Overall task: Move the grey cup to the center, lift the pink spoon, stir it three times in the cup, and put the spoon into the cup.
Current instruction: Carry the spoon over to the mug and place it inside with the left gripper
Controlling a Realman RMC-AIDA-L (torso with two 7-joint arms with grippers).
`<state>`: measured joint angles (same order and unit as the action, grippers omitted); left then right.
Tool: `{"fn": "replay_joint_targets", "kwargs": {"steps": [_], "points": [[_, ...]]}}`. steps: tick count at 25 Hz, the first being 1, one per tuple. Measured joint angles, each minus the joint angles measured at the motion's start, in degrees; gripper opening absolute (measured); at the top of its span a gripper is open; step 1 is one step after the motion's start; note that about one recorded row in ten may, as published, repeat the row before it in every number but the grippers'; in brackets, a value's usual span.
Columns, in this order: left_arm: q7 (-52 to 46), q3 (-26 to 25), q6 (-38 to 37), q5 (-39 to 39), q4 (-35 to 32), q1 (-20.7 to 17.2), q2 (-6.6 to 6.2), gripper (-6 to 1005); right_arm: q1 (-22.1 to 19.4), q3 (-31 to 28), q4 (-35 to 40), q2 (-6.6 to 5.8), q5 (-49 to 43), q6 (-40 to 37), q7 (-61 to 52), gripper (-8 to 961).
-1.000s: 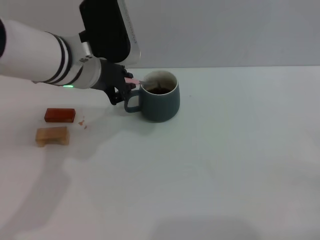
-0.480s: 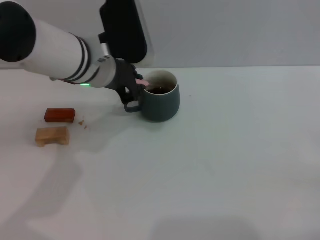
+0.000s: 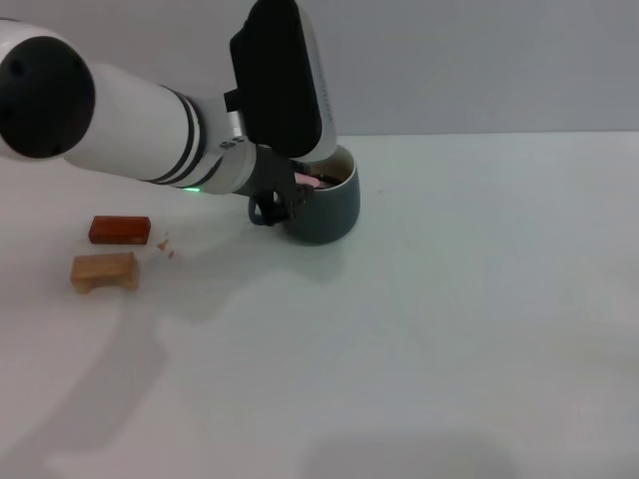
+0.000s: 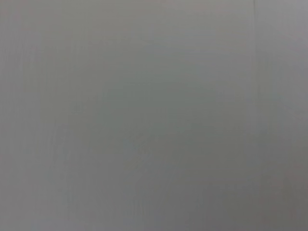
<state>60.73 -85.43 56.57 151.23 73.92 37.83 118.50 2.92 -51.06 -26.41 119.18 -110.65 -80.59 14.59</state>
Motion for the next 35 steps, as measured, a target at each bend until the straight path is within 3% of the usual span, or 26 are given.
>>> {"fn": "replay_joint_targets", "kwargs": {"steps": [9, 20, 27, 35], "points": [[-0.48, -2.92, 1.07, 3.13, 1.55, -1.92, -0.35, 167, 0.23, 0.73, -0.06, 0.00, 0.03, 0.09, 0.00, -2], [-0.49, -3.32, -0.36, 2.81, -1.63, 1.44, -0.06, 167, 0.21, 0.70, -0.02, 0.00, 0.25, 0.09, -0.01, -1], [-0.53, -0.35, -1.32, 0.61, -2.30, 2.78, 0.15, 167, 0.03, 0.69, 0.25, 0.00, 0.26, 0.09, -0.05, -1], [-1.85, -0.24, 0.20, 1.87, 1.26, -0.27, -0.26, 167, 0.46, 0.70, 0.31, 0.00, 0.10, 0.08, -0.10, 0]]}}
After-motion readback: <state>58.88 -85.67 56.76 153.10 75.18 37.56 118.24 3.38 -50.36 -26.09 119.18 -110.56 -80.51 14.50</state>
